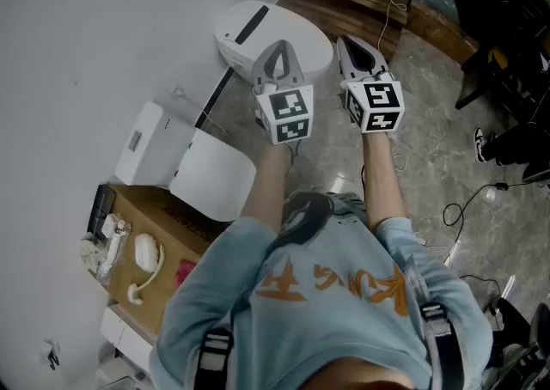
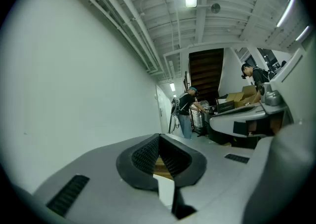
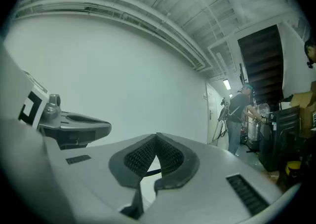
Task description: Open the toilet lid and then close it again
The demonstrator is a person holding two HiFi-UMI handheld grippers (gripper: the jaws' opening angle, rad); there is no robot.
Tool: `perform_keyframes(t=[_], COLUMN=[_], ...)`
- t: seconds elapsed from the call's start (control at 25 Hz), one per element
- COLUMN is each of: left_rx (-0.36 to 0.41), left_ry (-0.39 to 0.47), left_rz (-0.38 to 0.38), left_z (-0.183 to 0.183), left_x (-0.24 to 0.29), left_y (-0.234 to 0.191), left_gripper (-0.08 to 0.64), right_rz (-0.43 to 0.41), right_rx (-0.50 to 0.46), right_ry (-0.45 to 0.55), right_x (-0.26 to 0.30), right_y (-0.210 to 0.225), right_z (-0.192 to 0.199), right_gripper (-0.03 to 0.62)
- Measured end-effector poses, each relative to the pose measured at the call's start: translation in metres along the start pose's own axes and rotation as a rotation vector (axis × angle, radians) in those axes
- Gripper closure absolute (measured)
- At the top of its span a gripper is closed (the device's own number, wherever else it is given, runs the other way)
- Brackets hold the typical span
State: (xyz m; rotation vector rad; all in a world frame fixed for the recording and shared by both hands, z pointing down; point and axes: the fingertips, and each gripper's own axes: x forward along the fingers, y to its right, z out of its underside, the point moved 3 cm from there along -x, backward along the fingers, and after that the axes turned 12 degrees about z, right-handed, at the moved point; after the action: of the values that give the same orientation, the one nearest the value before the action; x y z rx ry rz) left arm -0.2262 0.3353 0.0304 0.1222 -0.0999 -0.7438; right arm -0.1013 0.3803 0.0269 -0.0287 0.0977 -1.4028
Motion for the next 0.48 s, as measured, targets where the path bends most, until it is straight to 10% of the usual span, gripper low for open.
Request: perform_keyframes(t=[0.48], left_rx=[-0.005], left_ry=[-0.037], left_rz=[-0.061], left_z=[0.014], left_x=[0.005], left_y=[0.018], left_gripper=[0.534], right_rz=[0.096], right_rx=[0.108], right_ry=[0.010], right_x=[-0.018], right_y=[0.071], right_z=[0.018], right_gripper=[0.580])
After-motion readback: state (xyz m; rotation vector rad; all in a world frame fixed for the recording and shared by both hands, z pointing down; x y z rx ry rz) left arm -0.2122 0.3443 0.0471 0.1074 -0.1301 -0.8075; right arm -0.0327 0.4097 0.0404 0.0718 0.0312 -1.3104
